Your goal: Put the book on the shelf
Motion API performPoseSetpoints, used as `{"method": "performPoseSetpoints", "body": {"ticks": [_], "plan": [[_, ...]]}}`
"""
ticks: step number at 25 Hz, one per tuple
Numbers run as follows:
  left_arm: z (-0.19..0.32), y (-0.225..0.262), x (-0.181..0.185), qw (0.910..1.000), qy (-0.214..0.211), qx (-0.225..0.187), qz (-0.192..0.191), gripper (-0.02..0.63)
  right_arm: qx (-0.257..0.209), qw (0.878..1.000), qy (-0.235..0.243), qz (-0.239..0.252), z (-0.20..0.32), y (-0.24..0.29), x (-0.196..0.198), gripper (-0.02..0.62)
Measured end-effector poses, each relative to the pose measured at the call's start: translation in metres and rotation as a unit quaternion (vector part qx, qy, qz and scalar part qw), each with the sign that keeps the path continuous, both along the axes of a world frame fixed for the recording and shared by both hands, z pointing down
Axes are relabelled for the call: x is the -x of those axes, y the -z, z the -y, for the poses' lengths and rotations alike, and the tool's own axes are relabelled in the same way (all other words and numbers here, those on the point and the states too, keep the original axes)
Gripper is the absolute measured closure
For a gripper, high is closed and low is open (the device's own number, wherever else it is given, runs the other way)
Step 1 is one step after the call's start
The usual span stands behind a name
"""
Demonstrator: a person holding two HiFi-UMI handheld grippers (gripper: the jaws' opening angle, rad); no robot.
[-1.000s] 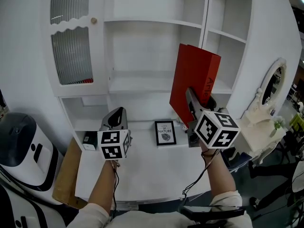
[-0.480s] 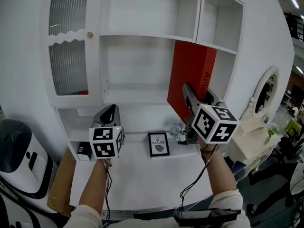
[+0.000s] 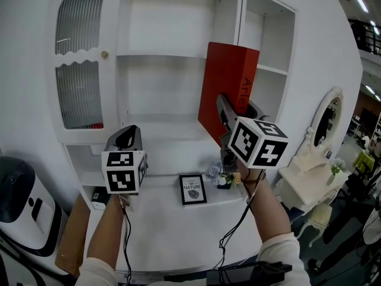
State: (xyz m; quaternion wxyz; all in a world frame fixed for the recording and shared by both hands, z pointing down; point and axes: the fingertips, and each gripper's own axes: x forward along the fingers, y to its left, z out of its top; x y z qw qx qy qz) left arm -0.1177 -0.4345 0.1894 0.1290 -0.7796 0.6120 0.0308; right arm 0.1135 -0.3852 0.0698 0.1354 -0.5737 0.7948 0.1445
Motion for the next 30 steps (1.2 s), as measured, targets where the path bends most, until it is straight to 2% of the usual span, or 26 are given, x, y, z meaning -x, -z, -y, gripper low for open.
{"method": "performPoseSetpoints", "body": {"ticks": [20,30], "plan": [[-0.005,0.079,-0.004,0.9993,0.006,-0.038,0.001,0.598,-0.032,0.999,0.011,0.01,-0.003,0.081,-0.007,0.417],[0.006,0.104,-0.002,0.9992,0.002,-0.036,-0.019,0.598,-0.044,0.999,0.011,0.004,0.0,0.118,-0.002,0.417]]}}
